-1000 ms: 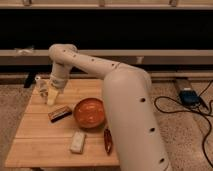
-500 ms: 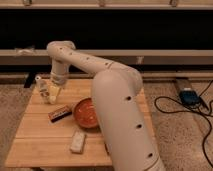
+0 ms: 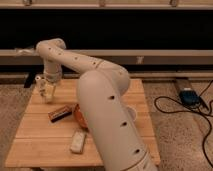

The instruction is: Knock the bottle over

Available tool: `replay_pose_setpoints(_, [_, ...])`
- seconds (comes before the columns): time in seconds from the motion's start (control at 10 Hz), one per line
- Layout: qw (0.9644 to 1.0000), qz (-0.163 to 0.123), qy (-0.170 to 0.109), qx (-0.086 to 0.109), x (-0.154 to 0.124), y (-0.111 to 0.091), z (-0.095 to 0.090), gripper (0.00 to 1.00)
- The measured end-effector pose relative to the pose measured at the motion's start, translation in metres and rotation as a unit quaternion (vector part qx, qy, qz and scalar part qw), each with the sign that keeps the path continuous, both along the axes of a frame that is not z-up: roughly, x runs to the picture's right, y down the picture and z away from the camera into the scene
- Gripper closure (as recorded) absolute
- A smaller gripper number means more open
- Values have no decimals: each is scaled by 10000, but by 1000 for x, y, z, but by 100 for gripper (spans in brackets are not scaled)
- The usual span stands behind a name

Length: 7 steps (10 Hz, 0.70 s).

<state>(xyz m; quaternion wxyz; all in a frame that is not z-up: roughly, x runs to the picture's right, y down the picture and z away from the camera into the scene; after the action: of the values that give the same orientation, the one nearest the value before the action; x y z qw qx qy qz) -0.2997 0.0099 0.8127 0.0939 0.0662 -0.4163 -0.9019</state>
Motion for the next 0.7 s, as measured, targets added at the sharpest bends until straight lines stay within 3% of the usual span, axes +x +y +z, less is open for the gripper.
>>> replay_pose_setpoints(0.3, [9994, -1, -39, 335, -23, -11, 8, 20])
replay_pose_setpoints(0.7, [9977, 261, -332, 539, -54, -17, 15, 20])
